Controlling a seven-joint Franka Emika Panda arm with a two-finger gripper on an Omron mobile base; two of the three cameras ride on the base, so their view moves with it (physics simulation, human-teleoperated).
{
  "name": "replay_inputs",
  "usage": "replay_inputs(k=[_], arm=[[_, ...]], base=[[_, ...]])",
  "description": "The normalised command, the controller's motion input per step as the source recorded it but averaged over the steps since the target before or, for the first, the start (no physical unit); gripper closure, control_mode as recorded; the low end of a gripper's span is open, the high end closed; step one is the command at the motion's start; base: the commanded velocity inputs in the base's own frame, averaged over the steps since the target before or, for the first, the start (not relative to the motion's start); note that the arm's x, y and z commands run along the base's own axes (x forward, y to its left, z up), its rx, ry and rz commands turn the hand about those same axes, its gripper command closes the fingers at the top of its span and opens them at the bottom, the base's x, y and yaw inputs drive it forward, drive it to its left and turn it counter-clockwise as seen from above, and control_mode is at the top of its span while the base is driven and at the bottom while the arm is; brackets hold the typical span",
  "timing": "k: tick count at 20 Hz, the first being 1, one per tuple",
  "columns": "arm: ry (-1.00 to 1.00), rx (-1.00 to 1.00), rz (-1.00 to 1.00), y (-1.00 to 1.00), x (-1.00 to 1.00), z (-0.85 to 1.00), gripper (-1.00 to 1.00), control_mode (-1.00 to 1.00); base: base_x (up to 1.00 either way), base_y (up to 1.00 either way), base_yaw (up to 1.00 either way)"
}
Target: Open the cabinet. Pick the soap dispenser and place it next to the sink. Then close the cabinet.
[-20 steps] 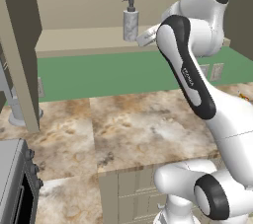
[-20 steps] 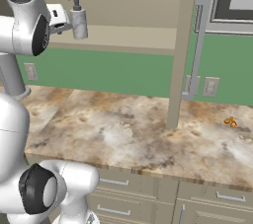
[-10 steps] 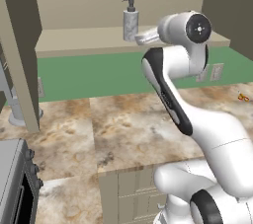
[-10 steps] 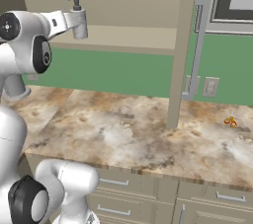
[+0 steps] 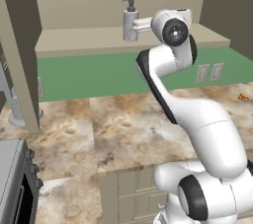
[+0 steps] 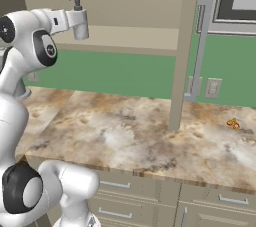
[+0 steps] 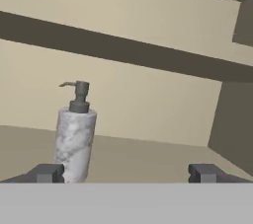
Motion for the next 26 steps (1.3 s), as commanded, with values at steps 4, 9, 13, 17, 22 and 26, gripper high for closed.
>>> replay_inputs(k=[4, 9, 13, 17, 22, 26], arm=[[0.00, 0.19, -0.05, 0.00, 0.16, 0.25, -1.00, -1.00], [0.00, 0.22, 0.00, 0.00, 0.02, 0.22, -1.00, -1.00], [0.00, 0.19, 0.00, 0.00, 0.12, 0.09, -1.00, -1.00], [0.04, 0.18, 0.06, 0.00, 0.26, 0.04, -1.00, -1.00], [0.09, 0.17, 0.12, 0.00, 0.25, 0.02, -1.00, -1.00], [0.08, 0.11, 0.21, 0.00, 0.23, 0.06, -1.00, -1.00]], base=[[0.00, 0.00, 0.00], [0.00, 0.00, 0.00], [0.00, 0.00, 0.00], [0.00, 0.00, 0.00], [0.00, 0.00, 0.00], [0.00, 0.00, 0.00]])
